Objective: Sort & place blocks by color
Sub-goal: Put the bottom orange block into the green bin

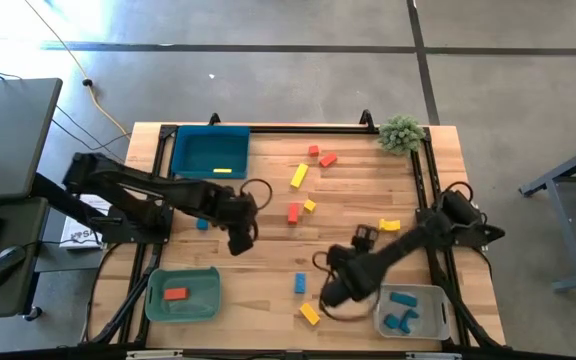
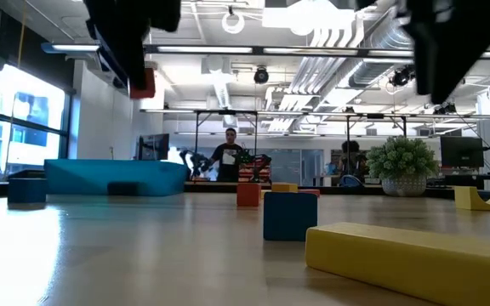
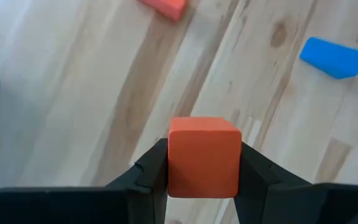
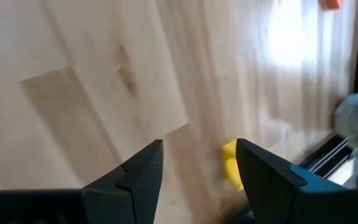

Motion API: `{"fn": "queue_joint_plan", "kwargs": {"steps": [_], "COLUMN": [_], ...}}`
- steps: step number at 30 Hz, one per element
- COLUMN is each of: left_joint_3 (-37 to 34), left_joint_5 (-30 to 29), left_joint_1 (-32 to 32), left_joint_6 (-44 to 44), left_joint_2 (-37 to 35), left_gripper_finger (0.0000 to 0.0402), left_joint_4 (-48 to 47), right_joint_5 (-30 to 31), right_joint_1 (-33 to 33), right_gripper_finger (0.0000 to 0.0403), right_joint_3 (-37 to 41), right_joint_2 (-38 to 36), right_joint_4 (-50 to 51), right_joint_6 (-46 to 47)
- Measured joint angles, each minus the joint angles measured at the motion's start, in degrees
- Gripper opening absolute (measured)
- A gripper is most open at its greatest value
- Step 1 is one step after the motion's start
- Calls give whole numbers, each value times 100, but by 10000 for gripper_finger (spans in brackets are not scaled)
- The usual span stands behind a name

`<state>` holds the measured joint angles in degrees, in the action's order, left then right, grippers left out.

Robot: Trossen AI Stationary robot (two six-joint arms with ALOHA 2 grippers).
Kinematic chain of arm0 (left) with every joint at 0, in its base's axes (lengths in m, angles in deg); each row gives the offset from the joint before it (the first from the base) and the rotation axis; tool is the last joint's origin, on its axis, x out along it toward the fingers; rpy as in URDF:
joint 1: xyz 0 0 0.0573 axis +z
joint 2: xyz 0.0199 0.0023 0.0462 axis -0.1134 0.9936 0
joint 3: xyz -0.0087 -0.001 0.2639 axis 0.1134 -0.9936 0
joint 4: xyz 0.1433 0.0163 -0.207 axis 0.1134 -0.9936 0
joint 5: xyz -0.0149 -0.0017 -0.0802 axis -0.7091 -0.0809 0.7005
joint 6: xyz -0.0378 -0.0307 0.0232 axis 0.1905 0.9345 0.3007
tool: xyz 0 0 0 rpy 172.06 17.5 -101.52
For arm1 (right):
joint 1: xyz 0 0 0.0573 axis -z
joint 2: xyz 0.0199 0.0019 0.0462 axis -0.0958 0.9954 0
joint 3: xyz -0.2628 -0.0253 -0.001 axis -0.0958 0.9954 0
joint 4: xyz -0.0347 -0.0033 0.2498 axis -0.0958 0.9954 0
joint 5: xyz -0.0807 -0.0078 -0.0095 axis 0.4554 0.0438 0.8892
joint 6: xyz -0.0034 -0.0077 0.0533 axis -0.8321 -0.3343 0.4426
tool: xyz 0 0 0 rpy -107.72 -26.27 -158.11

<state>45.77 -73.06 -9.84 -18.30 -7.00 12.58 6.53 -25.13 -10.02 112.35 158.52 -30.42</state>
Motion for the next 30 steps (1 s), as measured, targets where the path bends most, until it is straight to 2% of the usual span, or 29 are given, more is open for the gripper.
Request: {"fn": "queue_joint_plan", "kwargs": {"steps": [8, 18, 24, 30], "left_joint_3": [4, -6, 0, -1], "left_joint_5": [-191, -179, -170, -41], "left_joint_1": [-11, -9, -9, -11], "left_joint_6": [6, -280, -310, 263], "left_joint_2": [-832, -1425, -1654, -1799], "left_gripper_finger": [104, 104, 104, 104], "left_joint_4": [-611, -1196, -1520, -1895], "right_joint_5": [278, 208, -323, -917], "right_joint_1": [1130, 2530, 3299, 3946], "right_gripper_finger": [191, 191, 191, 191], "right_joint_3": [0, 0, -2, -2], "right_joint_2": [0, 0, 0, 0], "right_joint_4": [-172, -1269, -2106, -2941], "right_joint_6": [-1526, -3578, -4694, -6195]}}
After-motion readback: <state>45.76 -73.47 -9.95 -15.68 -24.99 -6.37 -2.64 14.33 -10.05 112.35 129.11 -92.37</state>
